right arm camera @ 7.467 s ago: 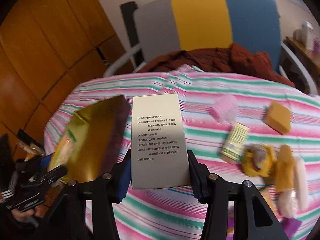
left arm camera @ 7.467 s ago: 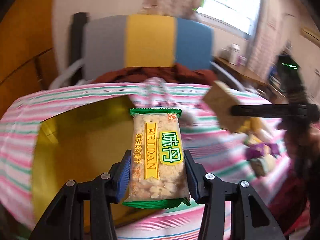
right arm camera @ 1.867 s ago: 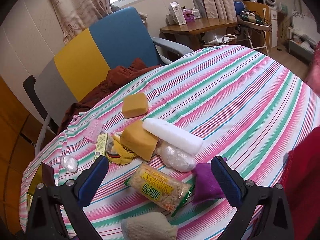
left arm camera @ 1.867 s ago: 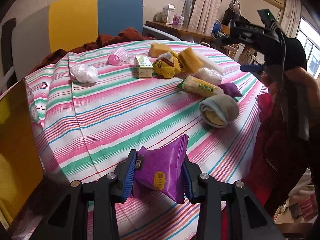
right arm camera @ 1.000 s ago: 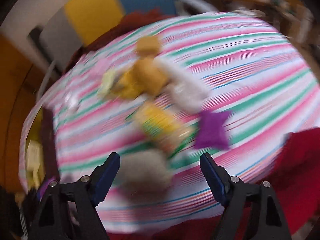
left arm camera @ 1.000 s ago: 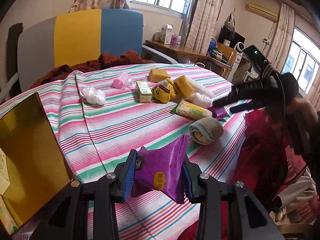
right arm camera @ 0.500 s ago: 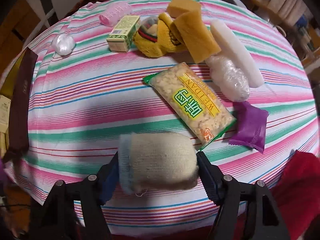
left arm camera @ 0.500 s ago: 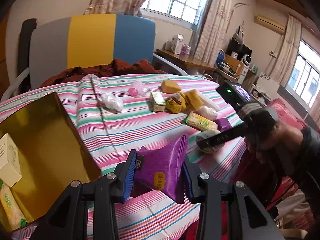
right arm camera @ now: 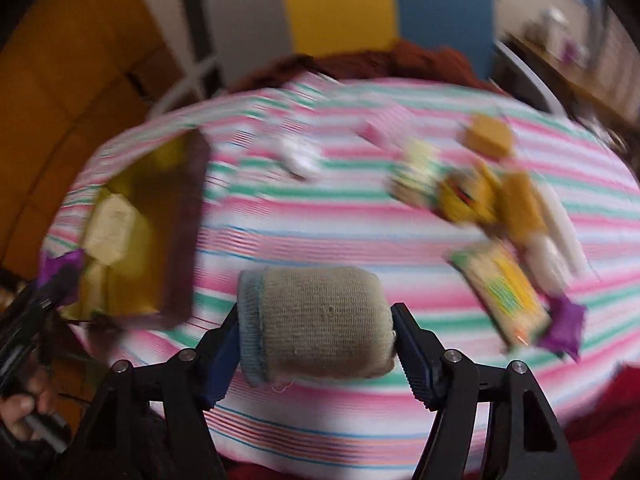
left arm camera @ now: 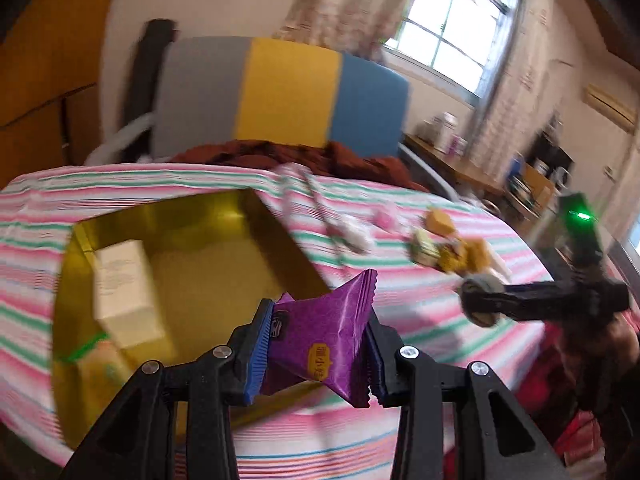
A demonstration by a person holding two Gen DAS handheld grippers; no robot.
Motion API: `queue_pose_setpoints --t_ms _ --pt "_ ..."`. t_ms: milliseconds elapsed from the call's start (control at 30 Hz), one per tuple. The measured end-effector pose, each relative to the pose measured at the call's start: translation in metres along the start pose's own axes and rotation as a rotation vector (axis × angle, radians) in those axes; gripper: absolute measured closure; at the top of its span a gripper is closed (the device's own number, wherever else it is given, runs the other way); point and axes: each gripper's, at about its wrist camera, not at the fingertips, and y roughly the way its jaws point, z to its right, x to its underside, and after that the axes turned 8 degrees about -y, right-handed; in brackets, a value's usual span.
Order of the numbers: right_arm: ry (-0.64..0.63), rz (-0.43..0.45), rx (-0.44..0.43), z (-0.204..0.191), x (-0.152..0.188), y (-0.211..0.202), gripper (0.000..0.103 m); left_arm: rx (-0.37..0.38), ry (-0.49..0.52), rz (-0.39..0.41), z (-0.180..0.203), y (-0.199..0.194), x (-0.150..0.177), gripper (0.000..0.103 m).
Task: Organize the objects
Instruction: 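Place the purple pouch and towel roll into the gold tray, opening both tools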
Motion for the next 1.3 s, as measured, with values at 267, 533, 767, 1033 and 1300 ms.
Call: queue_pose_setpoints --t_ms 267,533,767,1033,1300 --pt "-0.181 0.040 -0.152 -0.111 -0.046 0.015 0.032 -0.145 -0.154 0.037 -0.079 -0.020 -0.011 0.061" --pt "-0.250 -0.009 -0.293 -0.174 -0.052 0.047 0.023 -0.259 -0.206 0.054 -0.120 -0.014 -0.022 0.055" --pt "-0.248 -0.036 -0.324 -0.187 -0.039 0.061 0.013 -0.306 -0.255 0.060 -0.131 -0.008 -0.026 0.042" --pt "-0.263 0.014 -0.237 -0.185 -0.030 0.053 0.010 -0.307 -0.266 0.073 -0.117 -0.023 -0.009 0.042" --pt "-0.268 0.118 -0.073 -0.175 -0.022 0.036 0.005 -0.312 -0.209 0.057 -0.089 -0.026 -0.004 0.042"
